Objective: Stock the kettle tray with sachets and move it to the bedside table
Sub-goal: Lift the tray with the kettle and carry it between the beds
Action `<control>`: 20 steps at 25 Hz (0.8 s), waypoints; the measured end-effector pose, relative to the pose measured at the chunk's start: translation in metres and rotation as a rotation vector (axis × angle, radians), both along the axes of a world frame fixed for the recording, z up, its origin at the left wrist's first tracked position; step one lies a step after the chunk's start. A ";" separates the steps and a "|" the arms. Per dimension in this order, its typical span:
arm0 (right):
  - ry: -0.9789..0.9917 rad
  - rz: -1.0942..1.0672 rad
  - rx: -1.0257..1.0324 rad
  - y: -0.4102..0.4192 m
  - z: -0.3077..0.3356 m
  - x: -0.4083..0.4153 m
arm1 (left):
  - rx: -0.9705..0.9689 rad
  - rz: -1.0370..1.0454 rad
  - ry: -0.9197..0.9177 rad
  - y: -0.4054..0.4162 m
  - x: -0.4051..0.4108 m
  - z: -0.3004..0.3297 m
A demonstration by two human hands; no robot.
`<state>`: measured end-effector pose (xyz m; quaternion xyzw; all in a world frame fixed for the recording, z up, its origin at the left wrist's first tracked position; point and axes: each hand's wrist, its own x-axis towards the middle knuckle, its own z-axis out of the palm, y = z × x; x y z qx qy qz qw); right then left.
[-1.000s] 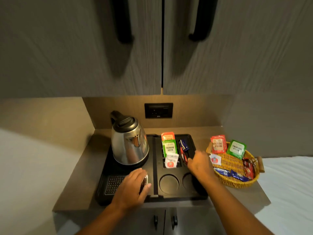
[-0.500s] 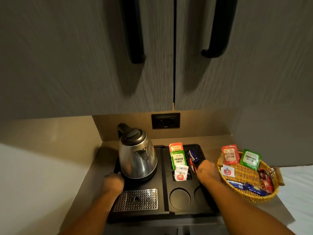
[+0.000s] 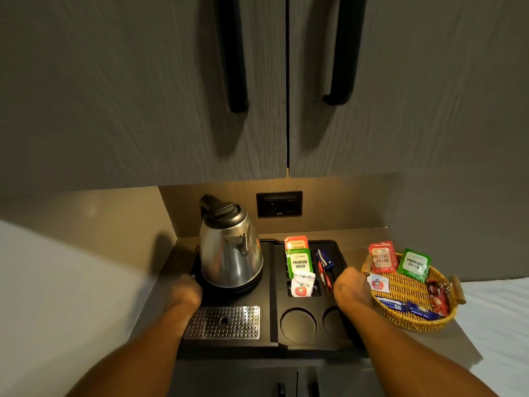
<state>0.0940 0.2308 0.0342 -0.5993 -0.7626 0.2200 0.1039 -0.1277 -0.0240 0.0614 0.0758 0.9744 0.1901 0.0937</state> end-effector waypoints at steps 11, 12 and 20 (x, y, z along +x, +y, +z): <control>0.075 0.024 0.164 0.018 0.087 0.048 | 0.020 -0.113 0.177 0.002 0.041 0.069; 0.084 0.014 0.168 0.019 0.087 0.066 | 0.077 -0.120 0.173 0.009 0.053 0.066; 0.228 -0.354 0.168 0.001 0.083 0.318 | 0.149 -0.463 0.138 0.105 0.209 0.054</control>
